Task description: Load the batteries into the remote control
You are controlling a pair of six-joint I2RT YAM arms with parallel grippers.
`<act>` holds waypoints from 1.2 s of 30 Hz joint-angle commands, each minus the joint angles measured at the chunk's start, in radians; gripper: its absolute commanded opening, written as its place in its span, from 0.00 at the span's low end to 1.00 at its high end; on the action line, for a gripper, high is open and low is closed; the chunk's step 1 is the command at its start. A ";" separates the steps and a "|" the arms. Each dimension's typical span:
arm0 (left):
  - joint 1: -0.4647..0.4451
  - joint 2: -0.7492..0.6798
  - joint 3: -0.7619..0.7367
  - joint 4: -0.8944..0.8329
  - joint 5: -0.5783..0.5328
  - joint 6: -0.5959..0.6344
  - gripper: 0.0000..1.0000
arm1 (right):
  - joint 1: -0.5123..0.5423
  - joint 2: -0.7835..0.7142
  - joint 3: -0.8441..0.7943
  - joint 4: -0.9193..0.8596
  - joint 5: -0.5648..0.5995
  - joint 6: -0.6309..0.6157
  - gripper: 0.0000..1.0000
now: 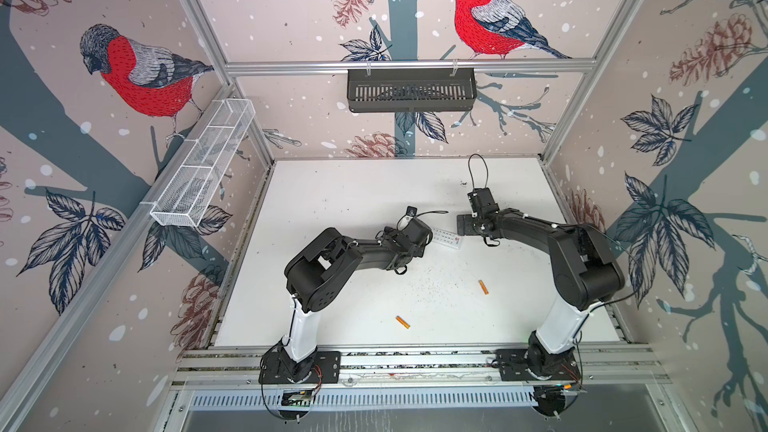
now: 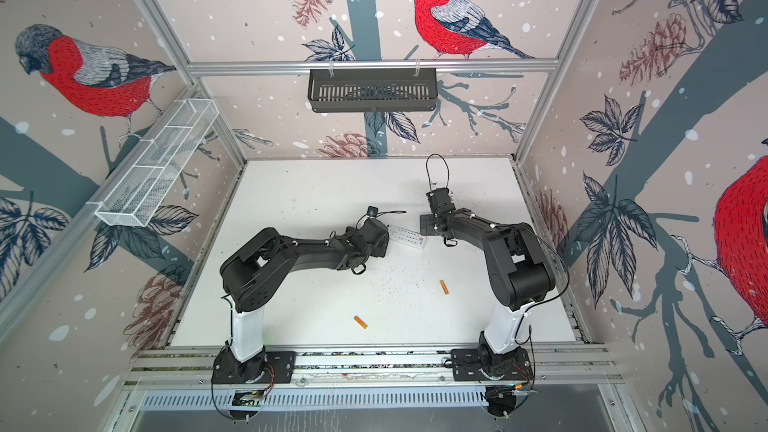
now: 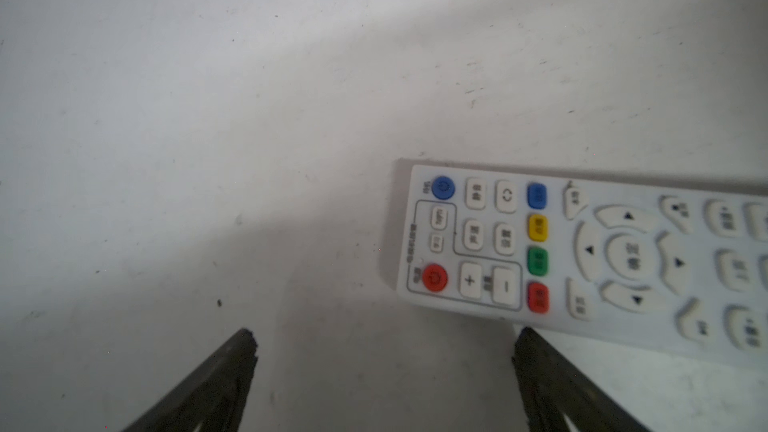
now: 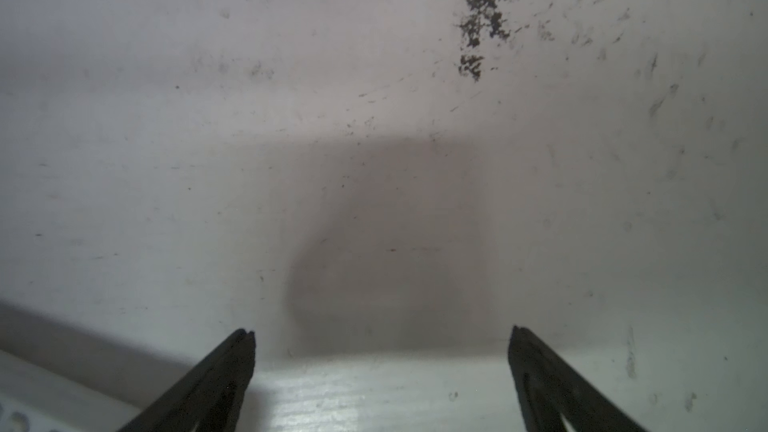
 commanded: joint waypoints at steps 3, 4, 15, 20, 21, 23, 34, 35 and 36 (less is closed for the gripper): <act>0.019 0.027 0.018 0.029 0.053 0.003 0.97 | 0.038 -0.009 -0.016 -0.051 0.026 -0.021 0.98; 0.021 0.030 0.021 0.031 0.056 0.003 0.97 | 0.050 -0.020 -0.025 -0.050 0.014 -0.023 0.98; 0.046 0.033 0.058 0.019 0.113 -0.023 0.97 | 0.191 -0.075 -0.113 0.006 -0.125 0.038 0.98; 0.057 -0.029 0.032 -0.006 0.184 -0.013 0.97 | 0.161 -0.120 -0.161 0.048 -0.191 0.053 0.99; 0.056 -0.042 0.031 -0.018 0.202 -0.010 0.97 | 0.145 -0.143 -0.175 0.052 -0.194 0.056 0.99; 0.057 -0.061 0.038 -0.047 0.239 -0.011 0.97 | 0.111 -0.196 -0.202 0.058 -0.209 0.058 0.99; 0.022 -0.075 0.124 -0.134 0.410 -0.078 0.97 | -0.034 -0.490 -0.315 0.030 -0.245 0.039 1.00; 0.010 -0.060 0.152 -0.151 0.397 -0.085 0.97 | -0.035 -0.511 -0.321 0.031 -0.247 0.039 1.00; 0.002 -0.040 0.184 -0.177 0.379 -0.100 0.97 | -0.036 -0.529 -0.325 0.031 -0.247 0.041 1.00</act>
